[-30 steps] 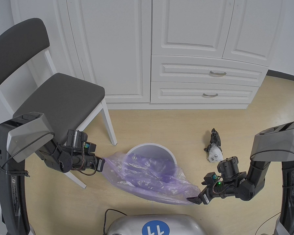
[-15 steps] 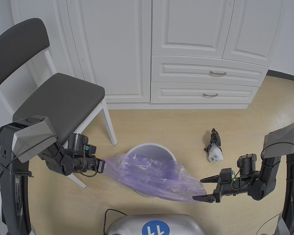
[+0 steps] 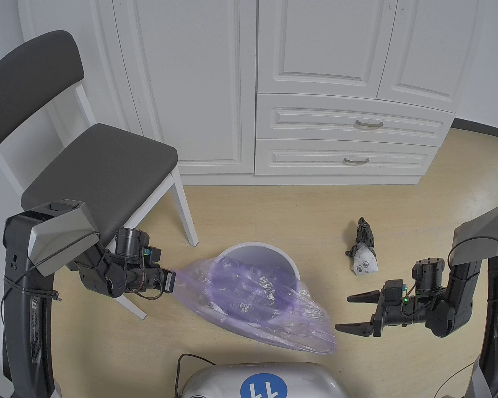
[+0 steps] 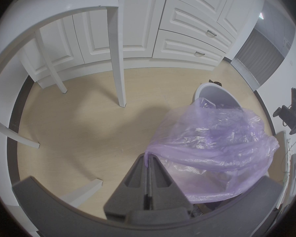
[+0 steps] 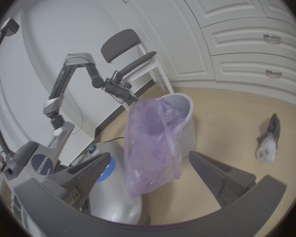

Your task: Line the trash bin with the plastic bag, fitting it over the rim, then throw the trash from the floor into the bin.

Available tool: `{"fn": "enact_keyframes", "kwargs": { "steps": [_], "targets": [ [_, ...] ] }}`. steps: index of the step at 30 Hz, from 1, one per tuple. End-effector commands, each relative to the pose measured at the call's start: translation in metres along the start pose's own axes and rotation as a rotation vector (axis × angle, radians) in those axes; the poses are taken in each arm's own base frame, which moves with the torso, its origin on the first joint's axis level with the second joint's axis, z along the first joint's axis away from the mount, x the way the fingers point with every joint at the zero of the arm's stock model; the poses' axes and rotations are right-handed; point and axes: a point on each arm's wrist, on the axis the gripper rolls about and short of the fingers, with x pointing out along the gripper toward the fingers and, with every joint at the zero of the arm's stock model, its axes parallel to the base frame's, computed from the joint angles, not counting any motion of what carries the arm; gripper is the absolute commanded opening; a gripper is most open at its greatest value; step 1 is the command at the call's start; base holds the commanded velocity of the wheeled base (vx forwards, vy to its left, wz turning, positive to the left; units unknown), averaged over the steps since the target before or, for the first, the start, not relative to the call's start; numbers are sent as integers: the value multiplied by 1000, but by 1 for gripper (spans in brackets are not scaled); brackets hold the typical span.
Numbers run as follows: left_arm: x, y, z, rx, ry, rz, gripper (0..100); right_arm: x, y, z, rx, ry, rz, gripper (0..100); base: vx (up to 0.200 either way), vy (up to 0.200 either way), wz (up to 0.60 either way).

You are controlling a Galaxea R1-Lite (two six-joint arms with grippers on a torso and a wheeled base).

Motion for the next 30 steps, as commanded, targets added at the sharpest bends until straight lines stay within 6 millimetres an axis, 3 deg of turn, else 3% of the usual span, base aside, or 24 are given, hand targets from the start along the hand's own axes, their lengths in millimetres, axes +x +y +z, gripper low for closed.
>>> {"fn": "enact_keyframes", "kwargs": {
  "steps": [1,5,8,12,17,18,22,27,30],
  "targets": [
    [-16,-11,15,-29,-47,-25,0,13,14,30,-19,-29,-148,100,0,0,0],
    [-28,-21,26,-49,-78,-54,0,40,36,60,-11,-58,-472,100,0,0,0],
    [-32,-21,29,-50,-89,-65,0,53,54,74,-52,-80,-534,100,0,0,0],
    [-39,-24,34,-67,-130,-98,0,88,82,110,-101,-58,-556,100,0,0,0],
    [-43,-29,36,-60,-198,-116,0,128,97,153,-112,55,-599,100,0,0,0],
    [-43,-29,36,-60,-198,-116,0,128,97,153,-112,55,-599,100,0,0,0],
    [-41,-29,35,-55,-216,-117,0,170,108,159,-142,119,-594,100,0,0,0],
    [-40,-29,33,-55,-210,-118,0,212,114,146,-162,119,-573,100,0,0,0],
    [-39,-30,33,-54,-209,-119,0,215,117,147,-170,131,-566,100,0,0,0]
  ]
}}
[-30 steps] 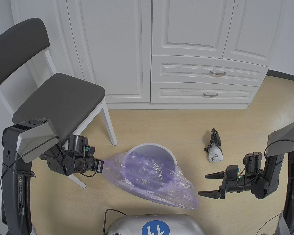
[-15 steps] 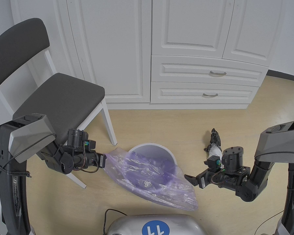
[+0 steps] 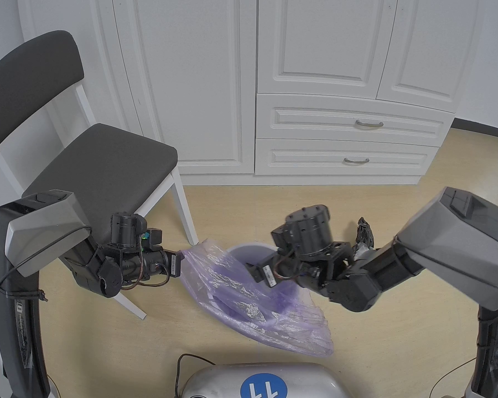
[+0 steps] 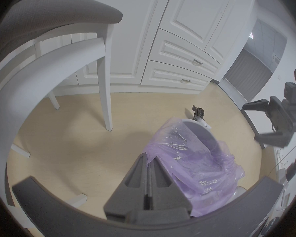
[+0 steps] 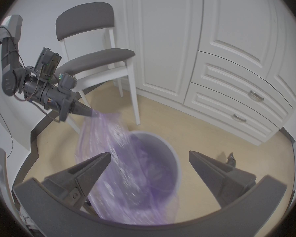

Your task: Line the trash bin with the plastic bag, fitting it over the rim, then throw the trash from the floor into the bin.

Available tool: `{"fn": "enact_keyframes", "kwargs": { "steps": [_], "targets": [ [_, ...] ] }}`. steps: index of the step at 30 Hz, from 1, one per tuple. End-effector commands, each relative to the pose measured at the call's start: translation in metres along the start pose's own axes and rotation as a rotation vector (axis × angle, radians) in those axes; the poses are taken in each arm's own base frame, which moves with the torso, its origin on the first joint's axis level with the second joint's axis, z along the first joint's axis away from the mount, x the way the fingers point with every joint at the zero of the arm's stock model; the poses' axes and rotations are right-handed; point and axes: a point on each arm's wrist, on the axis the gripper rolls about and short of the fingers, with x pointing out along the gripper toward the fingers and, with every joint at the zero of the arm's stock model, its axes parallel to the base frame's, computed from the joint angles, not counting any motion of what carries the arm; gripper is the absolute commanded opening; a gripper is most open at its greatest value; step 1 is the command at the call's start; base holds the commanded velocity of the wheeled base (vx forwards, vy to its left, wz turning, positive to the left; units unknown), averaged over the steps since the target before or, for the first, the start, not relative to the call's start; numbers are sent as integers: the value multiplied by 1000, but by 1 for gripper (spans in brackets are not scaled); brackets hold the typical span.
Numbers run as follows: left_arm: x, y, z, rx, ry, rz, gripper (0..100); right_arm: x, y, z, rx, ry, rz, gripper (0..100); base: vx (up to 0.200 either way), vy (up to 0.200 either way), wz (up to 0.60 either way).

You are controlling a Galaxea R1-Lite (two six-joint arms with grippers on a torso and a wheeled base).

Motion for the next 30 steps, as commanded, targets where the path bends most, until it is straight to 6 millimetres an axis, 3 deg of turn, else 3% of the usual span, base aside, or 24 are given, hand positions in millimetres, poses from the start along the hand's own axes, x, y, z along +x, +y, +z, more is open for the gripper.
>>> {"fn": "enact_keyframes", "kwargs": {
  "steps": [1,6,10,13,14,23,30],
  "targets": [
    [-2,-3,1,-2,-17,-11,0,27,49,-2,-48,37,29,100,0,0,0],
    [-2,-3,0,-2,-17,-11,0,26,46,-7,-71,105,28,100,0,0,0],
    [-1,-3,0,-1,-15,-11,0,31,15,-24,-122,269,31,100,0,0,0],
    [-1,-2,-1,-1,-15,-11,0,35,4,-28,-140,277,43,100,0,0,0],
    [0,-1,-2,-3,-15,-10,0,39,-10,-37,-151,290,92,100,0,0,0],
    [2,2,-2,-6,-16,-5,0,28,1,-54,-188,218,173,100,0,0,0],
    [3,1,-4,-5,-12,-6,0,27,-5,-69,-213,215,239,100,0,0,0]
  ]
}}
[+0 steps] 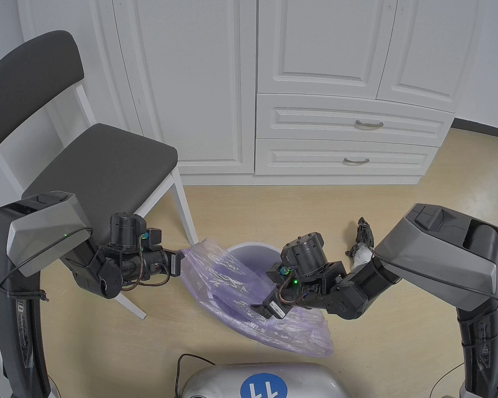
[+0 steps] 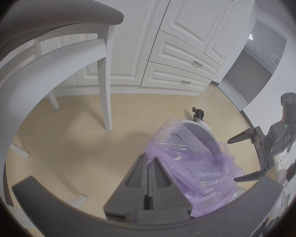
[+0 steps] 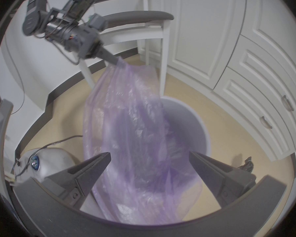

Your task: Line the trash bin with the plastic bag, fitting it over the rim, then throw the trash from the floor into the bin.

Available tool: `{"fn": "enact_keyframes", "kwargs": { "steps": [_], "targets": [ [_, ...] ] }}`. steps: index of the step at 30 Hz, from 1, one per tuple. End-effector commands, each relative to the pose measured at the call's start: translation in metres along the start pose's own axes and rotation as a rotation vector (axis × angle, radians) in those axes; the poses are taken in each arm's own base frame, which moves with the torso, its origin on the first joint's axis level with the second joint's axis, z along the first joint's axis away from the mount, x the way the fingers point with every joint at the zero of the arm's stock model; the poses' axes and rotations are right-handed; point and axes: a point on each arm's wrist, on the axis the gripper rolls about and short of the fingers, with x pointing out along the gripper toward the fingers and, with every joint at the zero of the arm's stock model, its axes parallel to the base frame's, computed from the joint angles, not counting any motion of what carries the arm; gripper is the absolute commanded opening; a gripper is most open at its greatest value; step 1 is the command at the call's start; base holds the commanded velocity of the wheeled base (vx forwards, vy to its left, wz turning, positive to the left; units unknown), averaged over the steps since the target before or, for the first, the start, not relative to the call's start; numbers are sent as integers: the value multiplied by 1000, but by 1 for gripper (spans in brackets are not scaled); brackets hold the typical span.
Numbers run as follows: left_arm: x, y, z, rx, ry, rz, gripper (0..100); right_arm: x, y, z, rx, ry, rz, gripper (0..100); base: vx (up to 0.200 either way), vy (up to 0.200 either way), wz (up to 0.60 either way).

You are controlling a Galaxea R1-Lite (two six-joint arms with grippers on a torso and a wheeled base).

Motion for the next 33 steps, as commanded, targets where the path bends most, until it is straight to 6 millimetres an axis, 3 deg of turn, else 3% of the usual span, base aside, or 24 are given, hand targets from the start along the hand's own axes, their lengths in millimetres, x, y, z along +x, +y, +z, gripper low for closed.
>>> {"fn": "enact_keyframes", "kwargs": {
  "steps": [1,6,8,20,21,26,33],
  "targets": [
    [2,1,-3,-1,7,0,0,0,-2,-14,-1,30,27,100,0,0,0],
    [4,1,-5,-1,12,0,0,7,-14,-25,-29,46,39,100,0,0,0],
    [4,2,-5,-2,13,2,0,18,-22,-41,-50,64,73,100,0,0,0],
    [8,3,-8,-2,1,3,0,41,-18,-53,-54,1,124,100,0,0,0],
    [8,3,-8,-1,-8,2,0,43,-18,-56,-51,4,124,0,0,0,0],
    [8,3,-8,1,-15,2,0,40,-24,-50,-34,-44,97,0,0,0,0],
    [13,5,-13,-2,-3,3,0,12,-41,-25,-26,-122,50,0,0,0,0]
  ]
}}
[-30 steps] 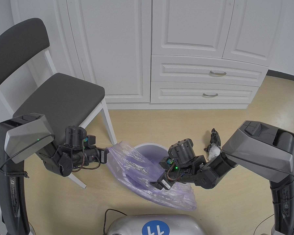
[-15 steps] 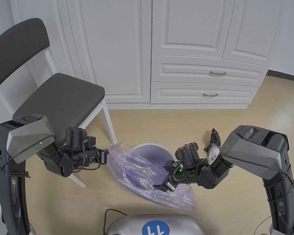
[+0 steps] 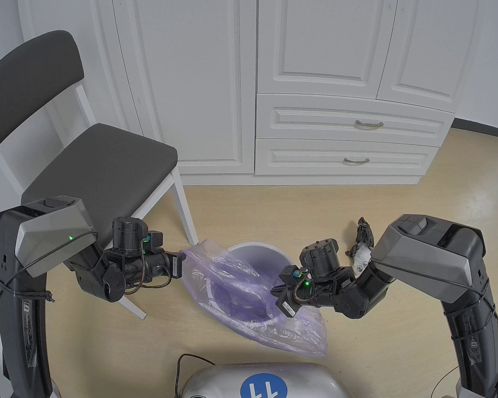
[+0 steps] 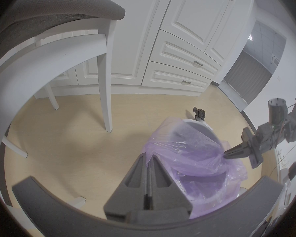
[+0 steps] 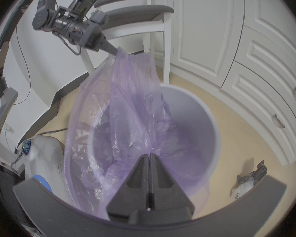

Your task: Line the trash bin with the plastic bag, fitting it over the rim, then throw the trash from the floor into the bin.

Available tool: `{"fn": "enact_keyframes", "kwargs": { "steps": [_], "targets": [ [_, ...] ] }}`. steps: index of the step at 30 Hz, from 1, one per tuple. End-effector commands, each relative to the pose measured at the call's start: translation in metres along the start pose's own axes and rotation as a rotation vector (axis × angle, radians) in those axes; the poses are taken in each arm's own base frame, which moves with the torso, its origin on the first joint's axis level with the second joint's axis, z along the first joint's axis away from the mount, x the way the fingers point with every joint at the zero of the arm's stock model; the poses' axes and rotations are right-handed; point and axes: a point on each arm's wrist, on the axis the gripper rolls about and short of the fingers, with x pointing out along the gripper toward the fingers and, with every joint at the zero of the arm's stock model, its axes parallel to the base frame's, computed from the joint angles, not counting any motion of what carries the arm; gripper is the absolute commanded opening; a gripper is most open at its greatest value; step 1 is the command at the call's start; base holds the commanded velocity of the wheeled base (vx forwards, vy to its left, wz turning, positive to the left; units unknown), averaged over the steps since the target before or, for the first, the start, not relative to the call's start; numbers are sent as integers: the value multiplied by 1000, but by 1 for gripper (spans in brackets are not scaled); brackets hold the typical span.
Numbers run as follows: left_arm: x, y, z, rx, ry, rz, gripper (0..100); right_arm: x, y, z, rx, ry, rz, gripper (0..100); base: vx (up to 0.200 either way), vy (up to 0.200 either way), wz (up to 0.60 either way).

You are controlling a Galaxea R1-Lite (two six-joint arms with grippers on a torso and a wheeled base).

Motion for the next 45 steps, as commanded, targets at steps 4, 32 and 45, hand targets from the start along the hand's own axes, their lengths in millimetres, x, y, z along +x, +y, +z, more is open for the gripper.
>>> {"fn": "enact_keyframes", "kwargs": {
  "steps": [4,32,45],
  "targets": [
    [8,3,-10,-8,24,1,0,-30,-16,31,-3,-89,-53,0,0,0,0],
    [-11,-6,1,-65,16,-136,100,-4,-61,44,177,-183,-190,0,0,0,0],
    [-11,-6,5,-75,-23,-138,100,38,-80,59,360,-364,-404,0,0,0,0]
  ]
}}
